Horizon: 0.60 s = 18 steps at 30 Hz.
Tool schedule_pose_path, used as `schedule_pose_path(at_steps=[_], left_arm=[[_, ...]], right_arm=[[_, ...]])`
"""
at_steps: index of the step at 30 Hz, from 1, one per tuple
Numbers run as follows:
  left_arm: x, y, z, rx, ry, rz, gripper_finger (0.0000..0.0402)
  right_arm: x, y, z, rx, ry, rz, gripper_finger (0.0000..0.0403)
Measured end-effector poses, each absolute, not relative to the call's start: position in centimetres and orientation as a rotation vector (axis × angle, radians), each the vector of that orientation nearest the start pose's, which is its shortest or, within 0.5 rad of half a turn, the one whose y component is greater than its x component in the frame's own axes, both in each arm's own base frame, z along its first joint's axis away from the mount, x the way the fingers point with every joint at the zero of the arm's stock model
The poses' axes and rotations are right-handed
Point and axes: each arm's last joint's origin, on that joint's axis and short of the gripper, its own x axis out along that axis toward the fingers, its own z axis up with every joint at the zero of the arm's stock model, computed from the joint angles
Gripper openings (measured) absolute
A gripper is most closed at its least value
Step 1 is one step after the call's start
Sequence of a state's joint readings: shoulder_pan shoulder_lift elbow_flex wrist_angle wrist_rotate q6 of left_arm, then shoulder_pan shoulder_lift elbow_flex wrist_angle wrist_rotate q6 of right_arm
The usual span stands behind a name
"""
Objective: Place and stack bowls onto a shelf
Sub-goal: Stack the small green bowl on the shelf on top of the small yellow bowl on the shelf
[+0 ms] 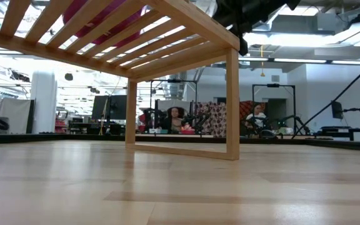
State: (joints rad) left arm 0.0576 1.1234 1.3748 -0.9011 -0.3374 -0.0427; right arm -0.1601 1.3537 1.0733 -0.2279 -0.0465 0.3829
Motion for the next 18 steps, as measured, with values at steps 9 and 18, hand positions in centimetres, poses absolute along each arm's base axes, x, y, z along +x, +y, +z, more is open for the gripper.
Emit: schedule_pose_path(at_steps=[9,18], left_arm=[[21.5,-5.1,43.7,0.307,0.795,-0.016,0.0],[23.5,-11.5,44.9,0.396,0.794,-0.32,0.0]], right_arm=[[29.6,-4.8,30.4,0.404,0.48,-0.202,0.0225],[29.6,-5.1,30.5,0.404,0.473,-0.213,0.0225]])
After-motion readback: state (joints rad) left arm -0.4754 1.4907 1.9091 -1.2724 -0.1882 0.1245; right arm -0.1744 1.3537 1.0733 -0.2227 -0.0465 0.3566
